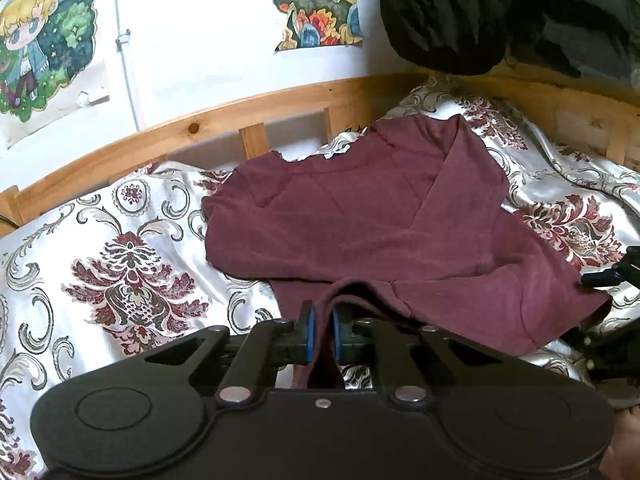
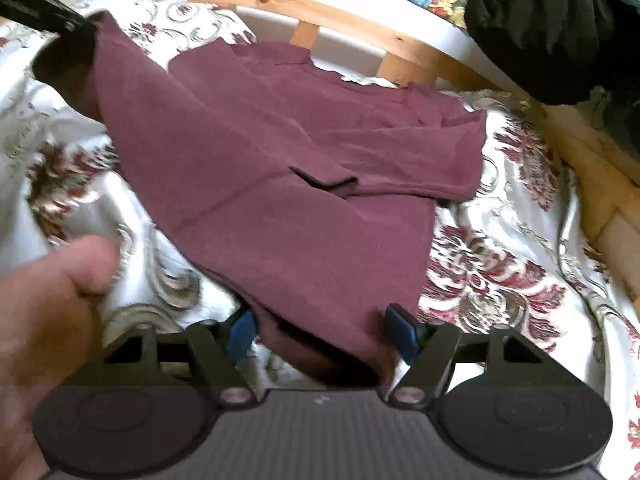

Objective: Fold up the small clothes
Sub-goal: 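Lift the hem with both grippers and fold it toward the collar, then lay the held hem over the collar and open both grippers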

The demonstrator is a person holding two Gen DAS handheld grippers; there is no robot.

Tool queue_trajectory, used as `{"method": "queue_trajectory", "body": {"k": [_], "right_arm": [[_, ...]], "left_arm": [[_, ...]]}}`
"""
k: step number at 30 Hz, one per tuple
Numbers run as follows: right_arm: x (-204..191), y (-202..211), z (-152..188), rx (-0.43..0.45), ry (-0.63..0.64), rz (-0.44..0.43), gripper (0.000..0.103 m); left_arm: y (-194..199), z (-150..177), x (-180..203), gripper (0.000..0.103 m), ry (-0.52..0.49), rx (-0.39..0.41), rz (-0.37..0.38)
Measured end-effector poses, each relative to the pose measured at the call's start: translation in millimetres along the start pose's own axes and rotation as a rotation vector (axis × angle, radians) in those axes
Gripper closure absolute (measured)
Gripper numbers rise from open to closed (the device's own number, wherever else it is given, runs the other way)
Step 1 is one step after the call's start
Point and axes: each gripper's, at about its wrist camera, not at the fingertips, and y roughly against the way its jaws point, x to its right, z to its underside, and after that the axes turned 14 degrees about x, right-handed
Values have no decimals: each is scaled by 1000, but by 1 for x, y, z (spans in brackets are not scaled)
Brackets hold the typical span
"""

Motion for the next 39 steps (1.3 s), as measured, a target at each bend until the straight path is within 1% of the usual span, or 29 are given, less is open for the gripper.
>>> {"method": "queue_trajectory", "body": {"k": [1,2,3,4,5,6,8,11,15,19,21,25,27,30,34,37,39], "right_arm": [[3,1,1,-10,-21,5,52],[9,3,1,-17,-46,3,58],[13,7,1,-15,-53,12,74],[17,12,2,-10,-51,27,86],[23,18,2,-2,-55,41,86],[29,24,3,9,-67,45,88],[39,38,1,44,-76,45,90],[49,60,-7,114,-76,32,90],[58,89,-24,198,-61,2,91],[67,115,-34,232,-62,-49,91],[72,130,-36,240,-64,-71,91],[82,155,-38,263,-85,-82,91],[86,161,-39,268,-91,-74,90],[91,160,-42,263,-99,-67,90],[98,146,-58,264,-70,-57,90],[107,125,-80,260,-45,-44,90],[114,102,-96,242,-35,-28,90]], "left_arm": [[3,0,1,94,0,1,2],[5,1,1,94,2,-1,2],[8,2,1,94,6,-4,3],[12,3,2,96,8,-3,2],[15,4,3,97,11,-2,1],[19,4,3,97,15,-3,4],[26,4,5,98,26,7,13],[40,0,9,98,34,34,6],[61,-3,4,98,88,62,-11],[87,-8,-6,98,174,93,-20],[102,-9,-8,98,205,102,-7],[134,-9,-1,98,221,127,32],[140,-13,0,98,231,145,44],[137,-22,-2,98,239,147,69],[120,-42,-13,99,195,145,90],[96,-61,-29,98,155,147,104],[75,-73,-36,98,120,145,97]]}}
